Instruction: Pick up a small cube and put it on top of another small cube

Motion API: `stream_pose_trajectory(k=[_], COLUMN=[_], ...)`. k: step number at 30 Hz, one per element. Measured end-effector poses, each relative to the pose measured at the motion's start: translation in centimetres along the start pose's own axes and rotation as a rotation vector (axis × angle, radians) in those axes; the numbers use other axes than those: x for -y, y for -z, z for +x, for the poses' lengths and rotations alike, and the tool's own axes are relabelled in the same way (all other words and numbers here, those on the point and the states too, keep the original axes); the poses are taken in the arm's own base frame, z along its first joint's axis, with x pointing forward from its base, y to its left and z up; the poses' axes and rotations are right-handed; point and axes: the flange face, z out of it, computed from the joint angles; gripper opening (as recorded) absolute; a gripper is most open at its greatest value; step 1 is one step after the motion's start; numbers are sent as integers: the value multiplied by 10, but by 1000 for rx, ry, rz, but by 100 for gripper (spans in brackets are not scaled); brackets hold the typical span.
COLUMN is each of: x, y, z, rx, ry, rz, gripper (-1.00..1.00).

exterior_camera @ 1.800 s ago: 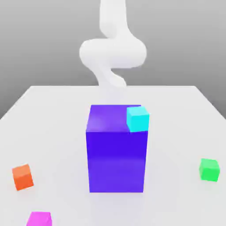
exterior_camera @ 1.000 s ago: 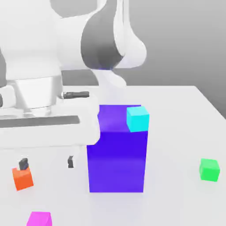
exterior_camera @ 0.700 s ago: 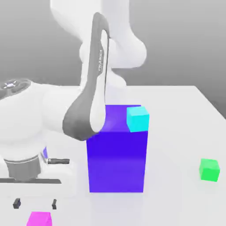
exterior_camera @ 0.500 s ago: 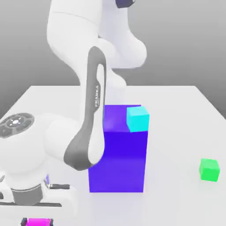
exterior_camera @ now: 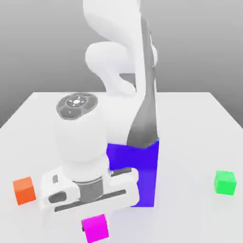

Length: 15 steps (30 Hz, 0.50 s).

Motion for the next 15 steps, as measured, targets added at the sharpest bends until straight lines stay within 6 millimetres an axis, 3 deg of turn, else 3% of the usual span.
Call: stream_pose_trajectory(k=[4,8,11,13,15], x=[90,167,213,243,246], y=[5,11,15,15,0], z=[-57,-133,-201,-262,-272], rx=[13,15,10,2,-4], ry=[323,669,939,1160,1216], rz=[2,-12,-33,-55,-66], gripper=[-100,-100,-100,-100,-100])
